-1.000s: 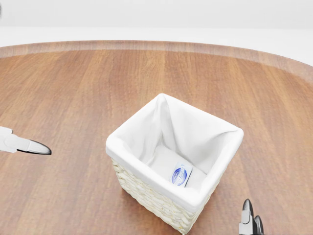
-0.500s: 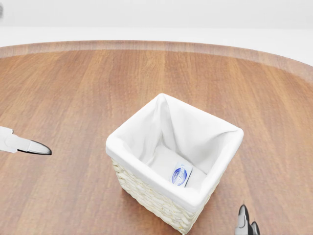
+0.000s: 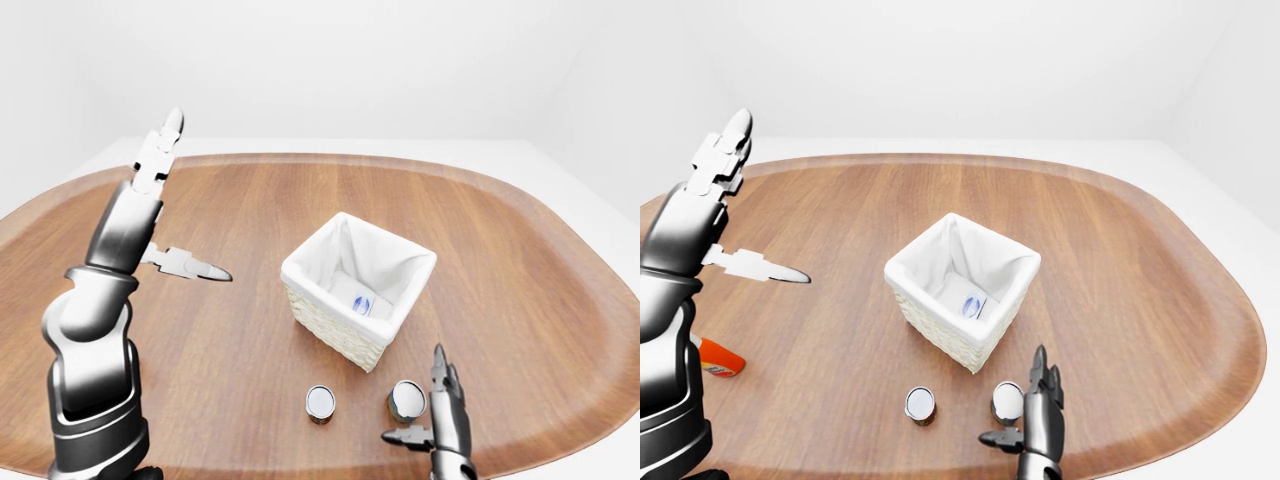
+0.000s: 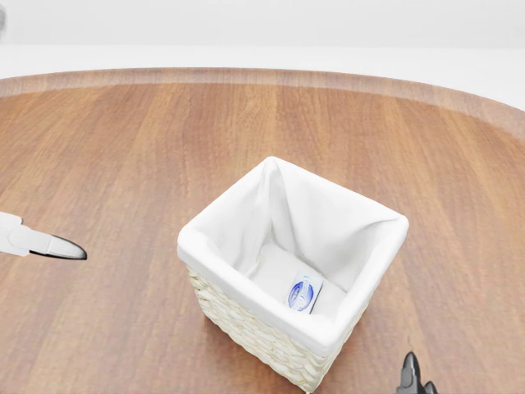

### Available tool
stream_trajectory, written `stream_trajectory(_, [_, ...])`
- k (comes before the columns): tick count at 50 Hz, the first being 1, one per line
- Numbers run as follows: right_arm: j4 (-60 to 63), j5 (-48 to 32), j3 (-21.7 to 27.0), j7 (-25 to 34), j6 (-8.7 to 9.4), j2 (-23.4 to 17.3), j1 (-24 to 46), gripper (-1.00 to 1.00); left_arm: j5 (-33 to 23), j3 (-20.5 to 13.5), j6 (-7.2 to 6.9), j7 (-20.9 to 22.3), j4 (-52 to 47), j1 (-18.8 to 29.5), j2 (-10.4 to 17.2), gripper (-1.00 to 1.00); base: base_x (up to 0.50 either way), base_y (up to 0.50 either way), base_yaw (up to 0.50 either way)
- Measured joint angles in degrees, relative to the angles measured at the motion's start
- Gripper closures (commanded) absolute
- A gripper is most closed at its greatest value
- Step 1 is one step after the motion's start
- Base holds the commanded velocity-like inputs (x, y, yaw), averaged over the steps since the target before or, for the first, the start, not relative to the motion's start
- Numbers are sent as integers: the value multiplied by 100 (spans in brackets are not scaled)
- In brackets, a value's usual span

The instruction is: Pick up the alphabet soup and the cream cheese box, and put them in the basket.

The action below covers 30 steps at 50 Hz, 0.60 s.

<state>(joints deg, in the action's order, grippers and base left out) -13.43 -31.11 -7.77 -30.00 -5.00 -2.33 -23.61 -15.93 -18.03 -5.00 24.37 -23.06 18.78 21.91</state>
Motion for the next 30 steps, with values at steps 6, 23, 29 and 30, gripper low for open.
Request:
stream_trajectory(6, [-220,-24,30,0,0,28,111,-100,2,1,0,0,-3,2,1,-100,0,0,0])
stream_trajectory(23, [-733,-40,149,0,0,64,372,-100,14,-5,0,-8,6,-1,2,-100,0,0,0])
stream_trajectory(29, [-877,-35,200,0,0,69,448,-100,16,-5,0,-11,10,-1,3,-100,0,0,0])
stream_trajectory(30, [-896,-34,208,0,0,70,459,-100,17,-4,0,-12,11,-1,2,-100,0,0,0])
